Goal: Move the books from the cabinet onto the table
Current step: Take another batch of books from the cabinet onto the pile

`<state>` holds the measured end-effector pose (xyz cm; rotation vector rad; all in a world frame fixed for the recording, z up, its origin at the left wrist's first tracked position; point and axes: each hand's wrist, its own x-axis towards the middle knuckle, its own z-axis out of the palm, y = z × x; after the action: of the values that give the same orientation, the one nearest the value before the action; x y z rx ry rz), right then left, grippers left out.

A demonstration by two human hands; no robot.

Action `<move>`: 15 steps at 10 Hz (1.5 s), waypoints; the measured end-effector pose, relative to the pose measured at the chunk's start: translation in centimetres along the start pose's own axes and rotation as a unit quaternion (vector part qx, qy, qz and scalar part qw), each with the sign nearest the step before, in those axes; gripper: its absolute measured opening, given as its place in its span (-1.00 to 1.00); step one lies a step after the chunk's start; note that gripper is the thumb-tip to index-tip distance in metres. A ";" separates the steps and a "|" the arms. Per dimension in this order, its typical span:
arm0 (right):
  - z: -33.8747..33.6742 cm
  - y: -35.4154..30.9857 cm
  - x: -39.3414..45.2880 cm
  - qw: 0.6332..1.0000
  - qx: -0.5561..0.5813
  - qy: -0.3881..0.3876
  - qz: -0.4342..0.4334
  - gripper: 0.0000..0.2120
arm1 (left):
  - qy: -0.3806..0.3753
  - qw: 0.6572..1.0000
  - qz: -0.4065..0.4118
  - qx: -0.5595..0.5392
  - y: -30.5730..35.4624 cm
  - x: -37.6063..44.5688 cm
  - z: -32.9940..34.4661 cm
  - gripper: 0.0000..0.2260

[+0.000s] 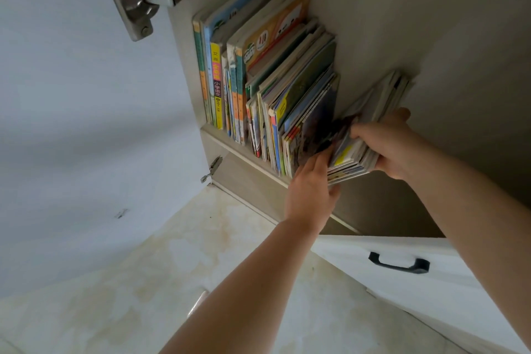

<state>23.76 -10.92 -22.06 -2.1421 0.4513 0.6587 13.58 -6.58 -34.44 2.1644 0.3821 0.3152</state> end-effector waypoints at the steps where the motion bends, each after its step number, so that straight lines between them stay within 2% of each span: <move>1: 0.1 0.1 -0.7 1.000 -0.012 -0.002 -0.007 -0.59 | -0.004 1.000 0.000 -0.003 -0.3 0.3 -0.1 -0.47; 2: 0.6 1.2 -2.1 1.000 -0.012 -0.008 0.011 -0.58 | 0.007 0.999 0.046 0.021 -0.8 -1.3 -1.1 -0.46; 3: 1.6 2.7 -4.3 0.999 -0.007 -0.006 0.033 -0.68 | 0.009 0.998 0.058 0.015 -1.6 -4.1 -2.3 -0.44; 4: 2.7 4.0 -6.3 0.998 -0.038 -0.044 0.004 -0.54 | 0.008 0.999 0.046 -0.026 -2.9 -6.0 -3.1 -0.42; 5: 2.5 4.7 -7.4 0.994 -0.015 -0.104 -0.031 -0.48 | -0.001 0.995 0.035 -0.091 -3.9 -6.5 -4.1 -0.43; 6: 0.8 5.2 -6.6 0.991 0.024 -0.125 -0.048 -0.60 | -0.011 0.990 0.018 -0.138 -4.1 -6.4 -4.9 -0.47; 7: -1.1 5.6 -4.9 0.990 0.097 -0.099 -0.034 -0.61 | -0.001 0.990 0.009 -0.141 -4.9 -6.7 -5.7 -0.55; 8: -1.8 6.1 -3.5 0.991 -0.025 -0.107 -0.079 -0.14 | 0.004 0.990 -0.022 -0.136 -6.7 -7.2 -6.4 -0.58; 9: -1.2 5.7 -2.8 0.967 -0.125 -0.157 -0.156 -0.01 | -0.004 0.989 -0.050 -0.140 -8.5 -7.4 -6.8 -0.64; 10: -0.7 4.9 -2.2 0.949 -0.172 -0.170 -0.203 -0.19 | -0.014 0.988 -0.062 -0.140 -9.4 -7.3 -7.3 -0.68; 11: -0.8 5.2 -1.5 0.934 -0.226 -0.176 -0.211 -0.45 | -0.014 0.989 -0.067 -0.133 -10.0 -7.2 -7.5 -0.64; 12: -0.6 5.5 -1.4 0.928 -0.238 -0.205 -0.199 -0.55 | 0.004 0.990 -0.051 -0.135 -10.1 -7.4 -7.6 -0.60; 13: -0.1 5.9 -1.2 0.912 -0.285 -0.192 -0.225 -0.56 | 0.016 0.987 -0.065 -0.149 -11.3 -7.2 -8.1 -0.72; 14: 0.4 6.3 -0.9 0.903 -0.320 -0.163 -0.238 -0.57 | -0.016 0.977 -0.147 -0.154 -11.0 -7.2 -8.7 -0.52; 15: 0.6 6.4 -1.1 0.912 -0.303 -0.159 -0.225 -0.59 | -0.092 0.929 -0.328 -0.146 -10.4 -7.8 -9.5 -0.06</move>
<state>19.37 -14.08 -25.62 -2.5112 -0.4830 0.9352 1.39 3.28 -38.14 1.6417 0.8586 -0.1990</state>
